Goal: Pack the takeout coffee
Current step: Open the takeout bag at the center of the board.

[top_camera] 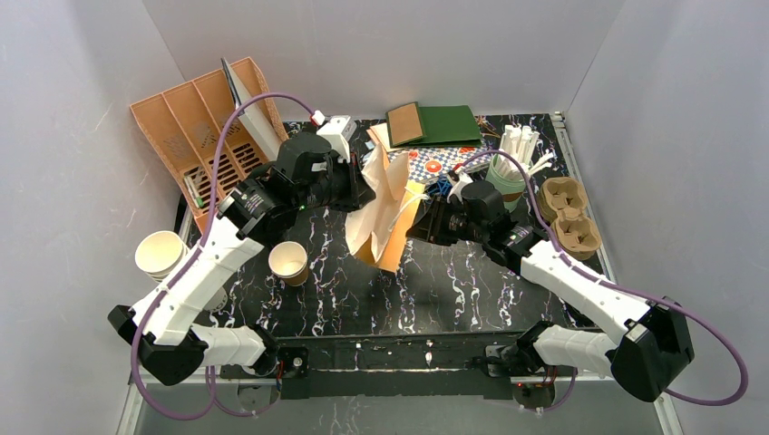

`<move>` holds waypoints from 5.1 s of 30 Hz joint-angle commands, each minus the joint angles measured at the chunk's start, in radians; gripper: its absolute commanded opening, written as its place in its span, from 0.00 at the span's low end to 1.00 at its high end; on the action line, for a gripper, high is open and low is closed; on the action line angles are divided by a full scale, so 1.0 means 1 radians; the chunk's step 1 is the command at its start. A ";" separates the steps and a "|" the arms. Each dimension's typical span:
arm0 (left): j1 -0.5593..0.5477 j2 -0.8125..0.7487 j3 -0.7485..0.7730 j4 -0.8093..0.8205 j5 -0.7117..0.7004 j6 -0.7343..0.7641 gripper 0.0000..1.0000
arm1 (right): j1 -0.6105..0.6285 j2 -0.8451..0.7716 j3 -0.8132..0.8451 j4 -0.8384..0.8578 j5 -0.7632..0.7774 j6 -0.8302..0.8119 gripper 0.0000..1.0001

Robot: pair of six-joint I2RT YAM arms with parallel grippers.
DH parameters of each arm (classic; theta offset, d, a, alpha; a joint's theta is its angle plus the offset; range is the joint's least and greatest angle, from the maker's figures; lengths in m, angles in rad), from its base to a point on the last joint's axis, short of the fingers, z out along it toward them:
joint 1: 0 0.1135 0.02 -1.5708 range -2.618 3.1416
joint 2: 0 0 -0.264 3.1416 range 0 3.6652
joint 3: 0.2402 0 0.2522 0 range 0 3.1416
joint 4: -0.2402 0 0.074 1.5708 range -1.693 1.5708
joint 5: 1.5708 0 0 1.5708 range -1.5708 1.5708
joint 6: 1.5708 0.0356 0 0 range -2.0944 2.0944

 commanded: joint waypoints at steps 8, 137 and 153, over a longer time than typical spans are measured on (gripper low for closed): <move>0.005 -0.033 -0.019 0.018 0.015 0.000 0.00 | 0.003 -0.016 -0.003 0.091 -0.051 0.013 0.35; 0.222 0.173 0.037 -0.153 0.020 0.118 0.32 | 0.027 0.269 0.996 -0.650 0.524 -0.391 0.95; 0.223 0.206 0.176 -0.194 -0.155 0.140 0.00 | -0.672 -0.008 0.545 -0.555 0.387 -0.397 0.96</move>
